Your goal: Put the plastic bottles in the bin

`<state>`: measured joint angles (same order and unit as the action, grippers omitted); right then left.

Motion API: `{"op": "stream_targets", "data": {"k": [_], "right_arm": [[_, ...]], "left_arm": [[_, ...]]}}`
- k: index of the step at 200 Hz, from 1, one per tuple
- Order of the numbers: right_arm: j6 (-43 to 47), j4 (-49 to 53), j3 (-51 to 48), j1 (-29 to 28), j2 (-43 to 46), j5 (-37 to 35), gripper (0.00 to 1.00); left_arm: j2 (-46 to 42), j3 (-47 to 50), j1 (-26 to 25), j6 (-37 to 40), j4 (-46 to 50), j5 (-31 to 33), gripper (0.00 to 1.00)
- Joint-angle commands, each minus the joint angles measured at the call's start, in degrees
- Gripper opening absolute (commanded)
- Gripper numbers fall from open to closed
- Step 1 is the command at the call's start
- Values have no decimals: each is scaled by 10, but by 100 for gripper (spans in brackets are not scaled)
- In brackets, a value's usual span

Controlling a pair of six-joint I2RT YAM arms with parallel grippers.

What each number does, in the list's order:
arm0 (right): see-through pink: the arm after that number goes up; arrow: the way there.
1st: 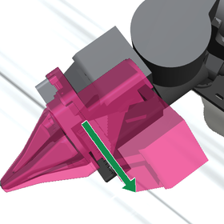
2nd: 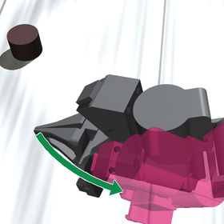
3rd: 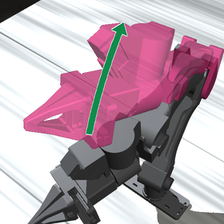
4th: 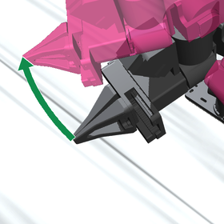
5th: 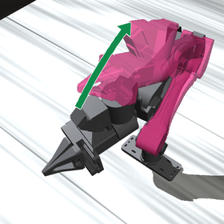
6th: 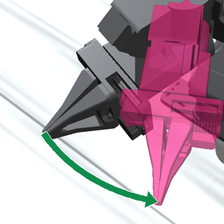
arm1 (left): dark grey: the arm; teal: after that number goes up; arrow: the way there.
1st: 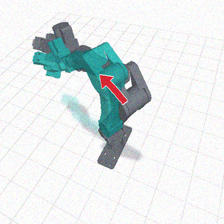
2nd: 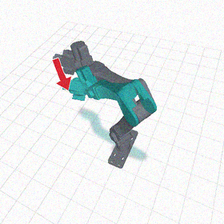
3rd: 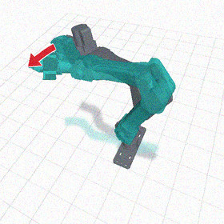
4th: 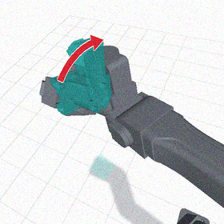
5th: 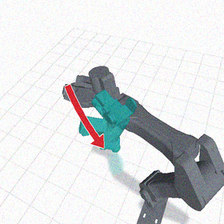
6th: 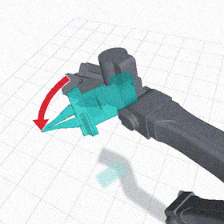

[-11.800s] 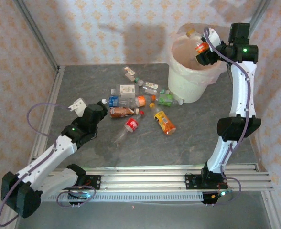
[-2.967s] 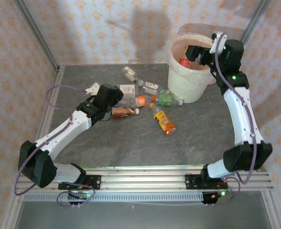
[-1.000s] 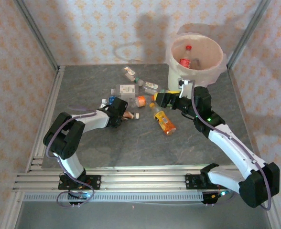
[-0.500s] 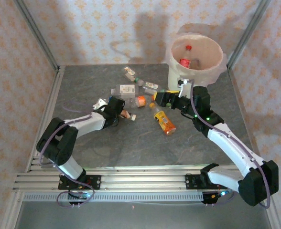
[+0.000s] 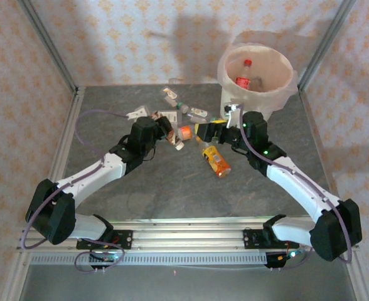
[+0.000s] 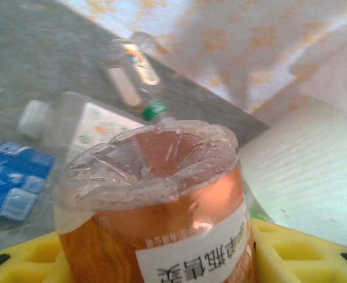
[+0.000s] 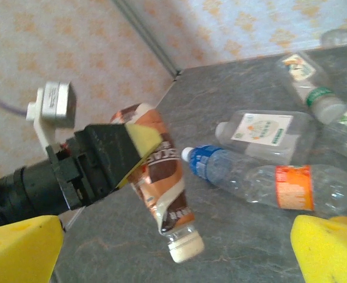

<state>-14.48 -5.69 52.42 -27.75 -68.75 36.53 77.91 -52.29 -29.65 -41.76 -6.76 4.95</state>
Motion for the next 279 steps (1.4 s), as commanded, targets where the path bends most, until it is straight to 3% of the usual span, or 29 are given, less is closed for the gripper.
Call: {"op": "stream_targets", "data": {"k": [1,23,55,109,171,207,256,265,279], "right_arm": [[67,14,41,-26,-15,53,99],[129,57,65,-55,-31,83,99],[189,133,104,-84,-66,71,99],[136,95,121,-92,-103,23,99],[86,48,108,-92,-114,-106,99],[96,83,114,-89,-113,-231,99],[176,118,122,-81,-99,-155,99],[177,119,129,-81,-103,-132,97],[166,111,139,-81,-113,-113,86]], "left_arm": [[-10,-30,-2,59,-51,-87,55],[0,-50,-3,59,-83,-150,55],[15,-75,-2,58,-111,-228,55],[16,-77,-4,51,-140,-269,55],[23,-93,-3,67,-127,-301,55],[13,-89,-2,76,-113,-287,55],[10,-99,-1,90,-87,-303,55],[12,-101,-1,90,-88,-313,55],[16,-105,-1,90,-89,-321,55]]}}
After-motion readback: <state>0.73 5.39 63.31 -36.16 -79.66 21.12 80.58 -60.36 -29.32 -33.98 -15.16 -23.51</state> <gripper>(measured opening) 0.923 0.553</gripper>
